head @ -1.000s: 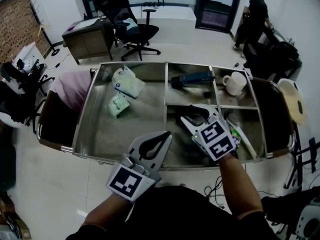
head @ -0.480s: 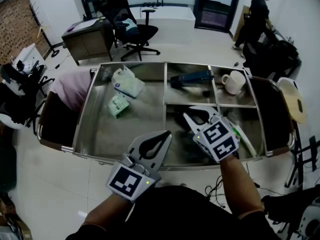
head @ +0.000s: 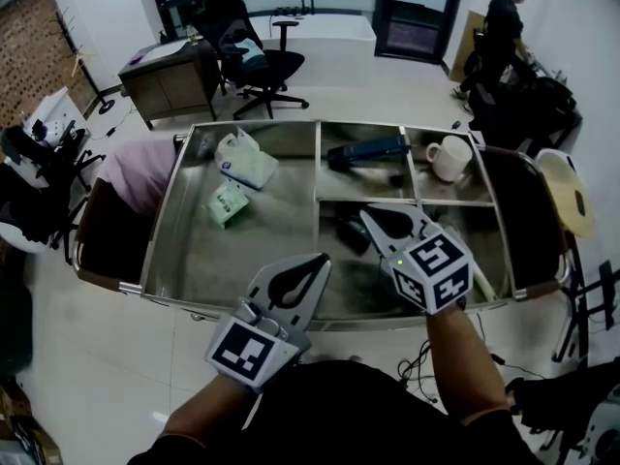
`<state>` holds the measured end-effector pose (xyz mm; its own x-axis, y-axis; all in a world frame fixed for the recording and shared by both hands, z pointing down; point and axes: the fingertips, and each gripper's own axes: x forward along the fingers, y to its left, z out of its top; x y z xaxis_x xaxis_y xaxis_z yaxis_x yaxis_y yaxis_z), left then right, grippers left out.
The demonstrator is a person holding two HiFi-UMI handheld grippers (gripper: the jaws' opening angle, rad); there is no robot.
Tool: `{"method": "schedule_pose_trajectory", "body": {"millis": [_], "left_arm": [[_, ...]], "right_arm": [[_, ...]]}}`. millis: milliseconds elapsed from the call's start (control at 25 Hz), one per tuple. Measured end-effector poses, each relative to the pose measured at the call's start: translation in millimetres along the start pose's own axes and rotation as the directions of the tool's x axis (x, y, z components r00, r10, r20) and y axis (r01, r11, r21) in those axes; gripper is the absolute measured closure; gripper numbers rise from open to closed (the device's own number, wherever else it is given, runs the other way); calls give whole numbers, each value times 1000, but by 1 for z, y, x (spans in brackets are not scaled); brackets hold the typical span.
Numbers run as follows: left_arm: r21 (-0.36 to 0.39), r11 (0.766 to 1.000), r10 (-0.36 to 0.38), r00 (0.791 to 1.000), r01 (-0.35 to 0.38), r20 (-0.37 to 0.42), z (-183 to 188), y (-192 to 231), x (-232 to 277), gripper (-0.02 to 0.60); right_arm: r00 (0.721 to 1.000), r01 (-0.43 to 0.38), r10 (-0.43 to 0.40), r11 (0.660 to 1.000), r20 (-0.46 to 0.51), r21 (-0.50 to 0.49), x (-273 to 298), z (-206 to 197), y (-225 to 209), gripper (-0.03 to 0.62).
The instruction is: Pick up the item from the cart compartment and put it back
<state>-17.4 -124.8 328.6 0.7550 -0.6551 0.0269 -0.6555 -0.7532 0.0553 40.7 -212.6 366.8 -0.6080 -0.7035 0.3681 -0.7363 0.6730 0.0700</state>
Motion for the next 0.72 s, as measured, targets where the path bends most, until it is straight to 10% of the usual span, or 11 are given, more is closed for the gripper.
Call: {"method": "schedule_pose_trajectory", "body": {"millis": [720], "left_arm": [[7,1000,-5,1000,5,11,5,-12,2,581]], "right_arm": [[971,-45,9,989,240,143,-71,32,25,582]]}}
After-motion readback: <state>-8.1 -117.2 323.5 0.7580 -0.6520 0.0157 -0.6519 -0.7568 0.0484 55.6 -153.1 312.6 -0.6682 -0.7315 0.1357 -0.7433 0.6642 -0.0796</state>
